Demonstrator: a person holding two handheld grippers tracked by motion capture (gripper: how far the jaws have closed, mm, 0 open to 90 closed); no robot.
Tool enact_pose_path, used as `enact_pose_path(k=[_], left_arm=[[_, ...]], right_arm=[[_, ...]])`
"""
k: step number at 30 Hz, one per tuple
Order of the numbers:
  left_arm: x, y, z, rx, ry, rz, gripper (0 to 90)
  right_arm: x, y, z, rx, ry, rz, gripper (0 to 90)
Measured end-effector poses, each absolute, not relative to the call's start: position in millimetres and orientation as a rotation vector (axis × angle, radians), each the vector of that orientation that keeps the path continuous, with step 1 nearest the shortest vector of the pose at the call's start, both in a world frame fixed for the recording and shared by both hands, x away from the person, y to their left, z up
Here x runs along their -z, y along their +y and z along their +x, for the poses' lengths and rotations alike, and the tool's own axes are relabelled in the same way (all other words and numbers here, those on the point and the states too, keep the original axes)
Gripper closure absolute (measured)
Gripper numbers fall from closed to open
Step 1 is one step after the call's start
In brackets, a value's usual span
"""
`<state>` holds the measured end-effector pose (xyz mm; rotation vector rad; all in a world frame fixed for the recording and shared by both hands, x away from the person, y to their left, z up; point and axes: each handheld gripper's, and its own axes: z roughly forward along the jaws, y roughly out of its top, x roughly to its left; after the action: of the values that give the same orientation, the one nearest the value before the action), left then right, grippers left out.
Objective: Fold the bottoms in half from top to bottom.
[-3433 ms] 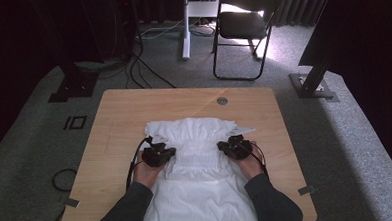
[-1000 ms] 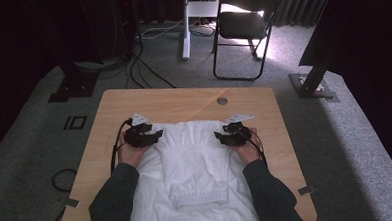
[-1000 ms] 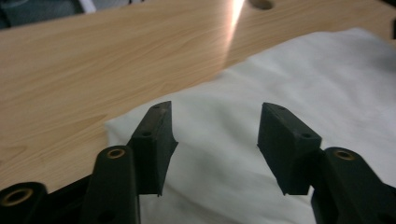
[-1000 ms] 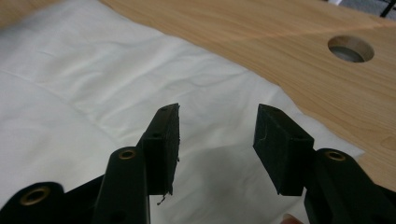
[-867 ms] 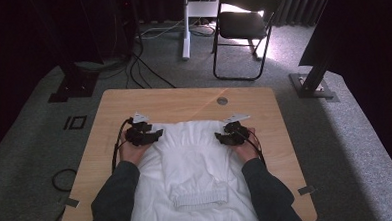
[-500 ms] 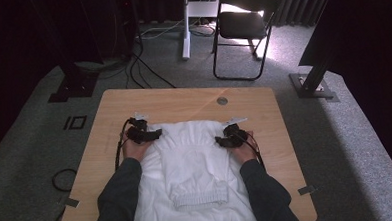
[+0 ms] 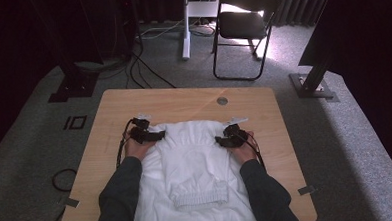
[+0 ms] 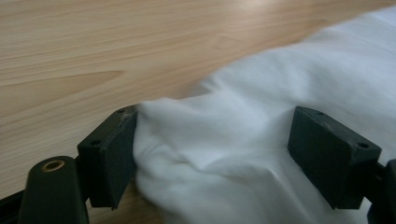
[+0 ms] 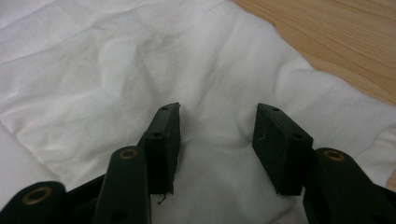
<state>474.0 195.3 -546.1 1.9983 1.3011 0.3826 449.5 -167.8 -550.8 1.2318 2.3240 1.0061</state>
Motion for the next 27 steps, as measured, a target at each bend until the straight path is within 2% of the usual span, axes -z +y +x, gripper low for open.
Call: enact_pose_path(k=[3, 4, 5, 7, 8, 9, 12, 13, 14, 15, 16, 17, 19, 20, 22, 27], left_arm=[[540, 197, 474, -0.377, 1.317, 2.052, 63.1], [540, 197, 474, -0.377, 1.317, 2.052, 70.6], [540, 199, 476, -0.348, 1.320, 2.058, 75.6], [539, 199, 477, -0.336, 1.315, 2.064, 79.8], [539, 199, 477, -0.336, 1.315, 2.064, 81.0], [539, 197, 476, -0.349, 1.308, 2.074, 81.6], [539, 197, 476, -0.347, 1.311, 2.071, 81.7], [540, 198, 476, -0.344, 1.310, 2.065, 81.7], [540, 198, 476, -0.344, 1.310, 2.065, 81.7], [540, 199, 476, -0.338, 1.309, 2.058, 81.6], [540, 199, 476, -0.338, 1.309, 2.058, 81.6], [540, 199, 476, -0.335, 1.311, 2.054, 81.6], [540, 199, 476, -0.335, 1.310, 2.054, 81.5], [541, 200, 475, -0.333, 1.312, 2.047, 81.5], [541, 200, 475, -0.330, 1.312, 2.043, 81.4], [541, 200, 476, -0.324, 1.313, 2.037, 81.3]], right_arm=[[551, -168, 450, -1.007, 2.329, 1.224, 51.0], [551, -168, 450, -1.007, 2.329, 1.224, 51.0], [550, -169, 451, -1.004, 2.338, 1.232, 55.6], [548, -171, 452, -0.992, 2.353, 1.241, 70.8], [548, -171, 452, -0.992, 2.353, 1.241, 70.8], [546, -174, 454, -0.978, 2.361, 1.257, 78.5], [545, -177, 456, -0.990, 2.375, 1.266, 78.7], [541, -183, 457, -1.040, 2.341, 1.276, 70.2], [541, -183, 457, -1.040, 2.341, 1.276, 70.2], [535, -193, 459, -1.087, 2.248, 1.340, 59.4], [535, -193, 459, -1.087, 2.248, 1.340, 59.4], [530, -204, 465, -1.083, 2.142, 1.431, 44.0], [530, -204, 465, -1.083, 2.142, 1.431, 44.0], [530, -217, 478, -1.075, 2.111, 1.543, 26.9], [534, -218, 484, -1.027, 2.128, 1.567, 21.9], [544, -213, 489, -1.005, 2.182, 1.545, 23.1]])
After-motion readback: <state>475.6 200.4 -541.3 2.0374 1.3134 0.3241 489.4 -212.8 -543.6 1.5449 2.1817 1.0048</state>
